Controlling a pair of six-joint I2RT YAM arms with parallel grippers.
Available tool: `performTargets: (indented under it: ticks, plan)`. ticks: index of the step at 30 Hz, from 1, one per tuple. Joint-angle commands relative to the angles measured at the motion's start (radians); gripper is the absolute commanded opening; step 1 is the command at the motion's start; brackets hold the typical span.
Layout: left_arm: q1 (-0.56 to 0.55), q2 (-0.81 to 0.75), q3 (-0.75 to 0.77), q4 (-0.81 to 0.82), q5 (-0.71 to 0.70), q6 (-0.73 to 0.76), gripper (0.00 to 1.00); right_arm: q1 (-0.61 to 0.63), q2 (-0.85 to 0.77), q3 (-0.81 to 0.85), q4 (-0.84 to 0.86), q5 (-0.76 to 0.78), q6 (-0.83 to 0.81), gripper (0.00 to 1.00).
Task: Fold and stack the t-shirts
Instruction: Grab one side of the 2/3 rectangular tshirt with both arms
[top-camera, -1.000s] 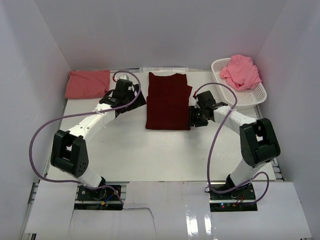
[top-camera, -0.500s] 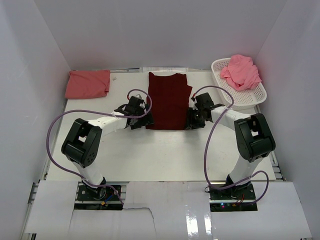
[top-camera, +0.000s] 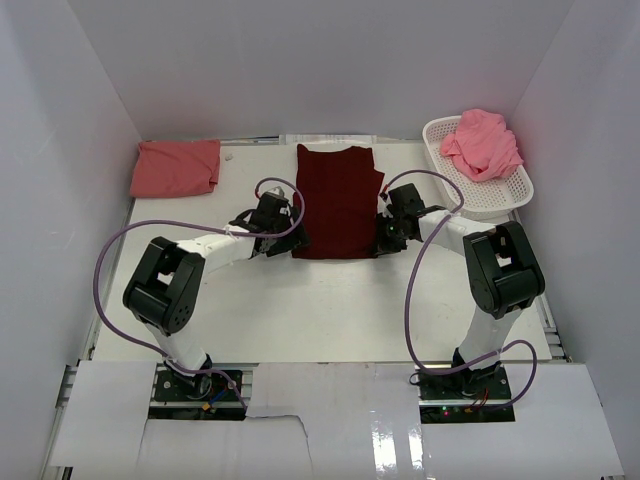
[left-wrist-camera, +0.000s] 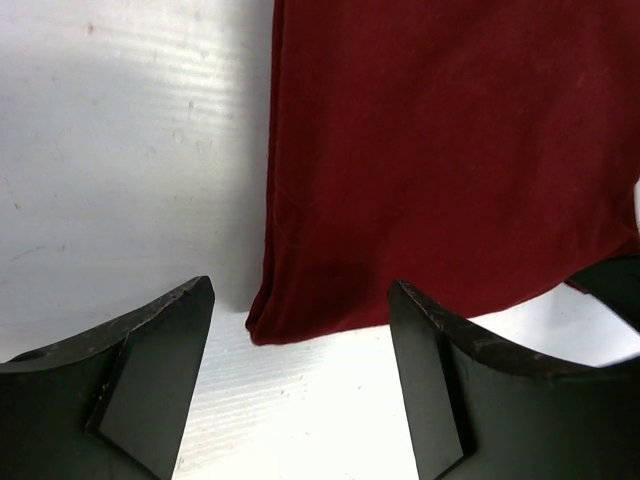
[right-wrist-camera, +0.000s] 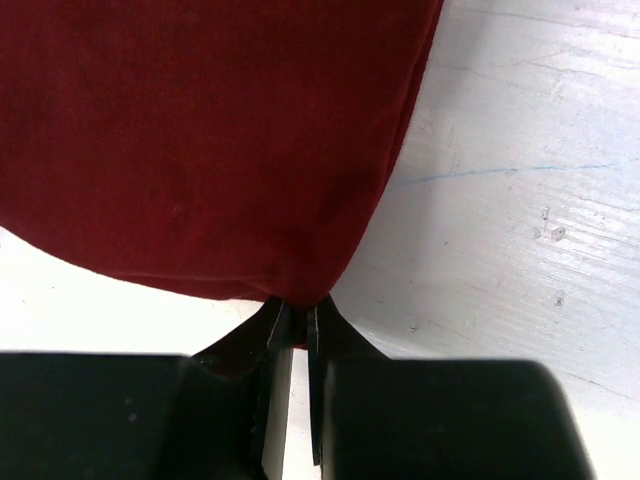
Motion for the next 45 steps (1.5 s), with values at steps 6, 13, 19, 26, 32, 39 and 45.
performTargets:
  ticks: [6,13,19,26,32,39,45]
  plan:
    - [-0.019,-0.074,-0.075,0.020,0.072,-0.039,0.81,0.001,0.007,0.009,0.003,0.010,-0.009,0.08]
    - [-0.031,-0.066,-0.101,0.044,0.048,-0.052,0.67,0.001,0.006,0.020,-0.006,0.009,-0.016,0.08]
    - [-0.031,0.011,-0.032,0.033,-0.039,-0.036,0.62,0.001,-0.006,0.015,-0.011,0.006,-0.024,0.08]
    - [-0.031,-0.012,-0.027,-0.002,-0.133,-0.054,0.63,0.001,-0.014,0.013,-0.021,0.013,-0.033,0.08]
    - [-0.023,-0.044,-0.052,-0.020,-0.164,-0.068,0.58,0.001,-0.008,0.012,-0.020,0.012,-0.035,0.08]
    - [-0.019,0.021,-0.027,-0.007,-0.133,-0.076,0.34,0.001,-0.017,0.004,-0.017,0.009,-0.035,0.08]
    - [-0.019,0.071,-0.019,0.033,-0.038,-0.090,0.37,0.001,-0.020,0.003,-0.025,0.016,-0.039,0.08]
